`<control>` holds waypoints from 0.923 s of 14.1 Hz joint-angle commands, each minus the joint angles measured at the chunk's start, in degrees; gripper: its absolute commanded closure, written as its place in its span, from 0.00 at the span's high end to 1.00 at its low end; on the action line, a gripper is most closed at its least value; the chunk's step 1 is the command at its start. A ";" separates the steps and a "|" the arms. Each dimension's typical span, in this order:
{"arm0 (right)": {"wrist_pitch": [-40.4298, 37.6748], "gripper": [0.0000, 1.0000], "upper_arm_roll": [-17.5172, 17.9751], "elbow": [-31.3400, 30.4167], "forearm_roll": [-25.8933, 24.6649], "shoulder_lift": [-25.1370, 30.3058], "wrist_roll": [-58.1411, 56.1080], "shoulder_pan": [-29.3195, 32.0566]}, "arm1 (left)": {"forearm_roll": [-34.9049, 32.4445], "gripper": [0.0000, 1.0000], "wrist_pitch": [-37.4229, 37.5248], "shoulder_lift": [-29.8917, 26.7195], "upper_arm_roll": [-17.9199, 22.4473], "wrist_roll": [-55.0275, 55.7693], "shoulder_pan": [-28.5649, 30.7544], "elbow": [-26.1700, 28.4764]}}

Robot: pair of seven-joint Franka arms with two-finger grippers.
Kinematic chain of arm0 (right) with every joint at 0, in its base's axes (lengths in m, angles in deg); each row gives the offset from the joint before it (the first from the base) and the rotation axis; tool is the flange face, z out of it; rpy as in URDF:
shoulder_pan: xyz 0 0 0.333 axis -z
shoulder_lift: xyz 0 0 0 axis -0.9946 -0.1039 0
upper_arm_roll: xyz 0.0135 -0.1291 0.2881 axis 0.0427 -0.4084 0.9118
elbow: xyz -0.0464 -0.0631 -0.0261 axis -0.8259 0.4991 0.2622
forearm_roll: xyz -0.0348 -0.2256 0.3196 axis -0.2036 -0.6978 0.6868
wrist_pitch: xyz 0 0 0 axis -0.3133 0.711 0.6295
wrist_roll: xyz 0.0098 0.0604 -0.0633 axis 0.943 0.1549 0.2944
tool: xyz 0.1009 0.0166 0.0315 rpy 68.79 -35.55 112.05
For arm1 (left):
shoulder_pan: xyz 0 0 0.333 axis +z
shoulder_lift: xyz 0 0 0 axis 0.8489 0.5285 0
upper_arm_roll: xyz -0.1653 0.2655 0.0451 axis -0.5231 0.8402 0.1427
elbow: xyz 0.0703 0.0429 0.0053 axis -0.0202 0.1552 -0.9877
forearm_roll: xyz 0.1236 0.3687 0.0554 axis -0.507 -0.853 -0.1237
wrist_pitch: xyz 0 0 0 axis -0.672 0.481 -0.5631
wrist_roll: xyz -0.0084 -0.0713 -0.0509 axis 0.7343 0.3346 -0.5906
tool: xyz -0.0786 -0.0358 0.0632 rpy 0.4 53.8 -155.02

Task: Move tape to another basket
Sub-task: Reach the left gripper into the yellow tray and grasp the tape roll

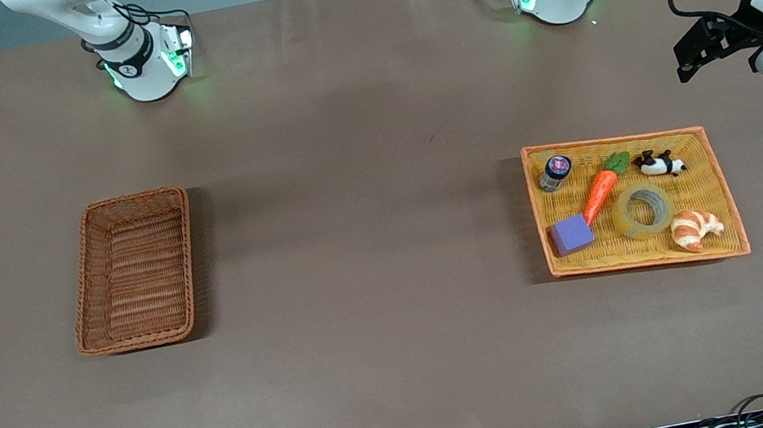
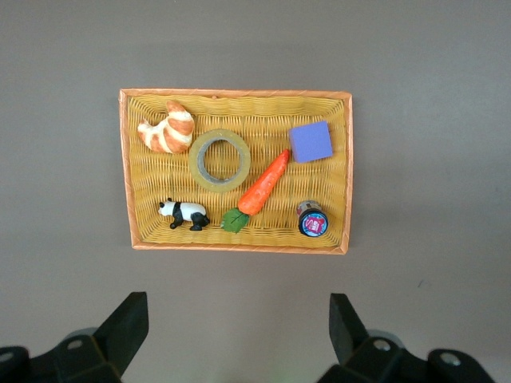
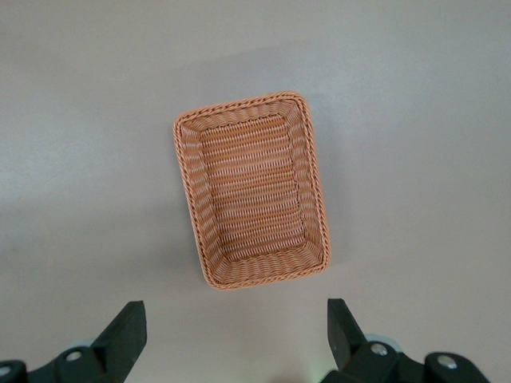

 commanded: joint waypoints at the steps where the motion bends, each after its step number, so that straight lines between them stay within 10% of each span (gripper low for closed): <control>1: -0.11 1.00 -0.26 -0.59 0.94 0.49 -0.20 -0.28 | 0.84 1.00 0.08 -0.06 0.01 -0.01 0.39 -0.40; 6: -0.11 1.00 -0.26 -0.59 0.94 0.40 -0.20 -0.28 | -0.04 1.00 -1.84 6.26 0.27 -0.80 0.57 -3.57; 13: -0.11 1.00 -0.26 -0.94 0.94 0.40 -0.20 -0.28 | -4.17 1.00 -30.81 14.08 0.36 -0.10 5.13 13.11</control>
